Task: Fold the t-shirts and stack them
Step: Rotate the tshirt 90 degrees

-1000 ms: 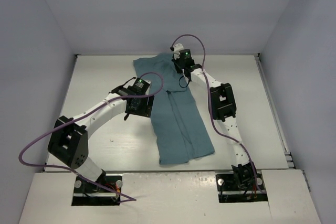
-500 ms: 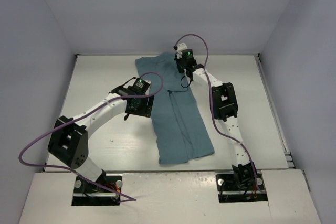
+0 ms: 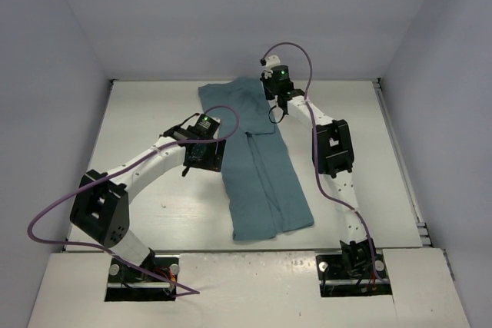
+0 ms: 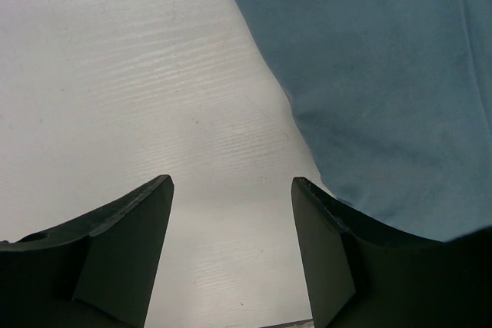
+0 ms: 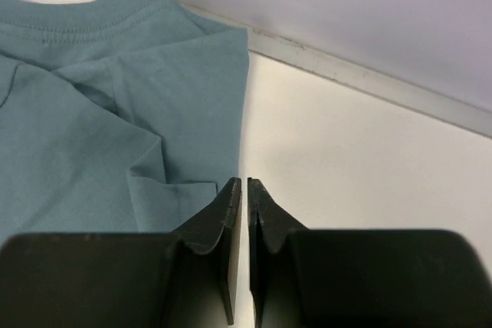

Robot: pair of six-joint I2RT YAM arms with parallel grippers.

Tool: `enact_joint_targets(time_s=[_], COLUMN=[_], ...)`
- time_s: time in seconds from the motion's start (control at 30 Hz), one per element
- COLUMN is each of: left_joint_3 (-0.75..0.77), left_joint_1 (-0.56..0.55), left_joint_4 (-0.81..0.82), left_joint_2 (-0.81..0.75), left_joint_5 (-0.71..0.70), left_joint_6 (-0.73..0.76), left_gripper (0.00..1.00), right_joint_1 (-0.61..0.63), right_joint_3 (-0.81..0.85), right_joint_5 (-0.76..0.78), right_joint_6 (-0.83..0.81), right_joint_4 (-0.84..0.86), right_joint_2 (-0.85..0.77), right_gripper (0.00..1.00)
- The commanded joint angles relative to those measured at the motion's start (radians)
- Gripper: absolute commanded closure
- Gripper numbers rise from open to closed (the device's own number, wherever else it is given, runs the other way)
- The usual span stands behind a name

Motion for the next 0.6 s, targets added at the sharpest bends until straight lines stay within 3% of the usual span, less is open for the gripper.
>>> enact_joint_targets(time_s=[0.0, 0.17, 0.57], left_joint_3=[0.013, 0.011, 0.008], left_joint_1=[-0.013, -0.015, -0.021], left_joint_4=[0.002, 0.003, 0.000], left_joint_2=[-0.047, -0.045, -0.050], left_joint_5=[-0.024, -0.023, -0.021], left_joint_6=[-0.015, -0.015, -0.015], left_gripper=[0.40, 0.40, 0.40], right_joint_1=[-0.016, -0.017, -0.017], right_joint_3=[-0.001, 0.007, 0.027], right_joint_5=[-0.105, -0.214, -0.253], right_joint_6=[0.017, 0.030, 0.050], right_joint_4=[0.065, 0.065, 0.062], right_joint_2=[-0.102, -0.075, -0.017], right_gripper=[0.87, 0.78, 0.75])
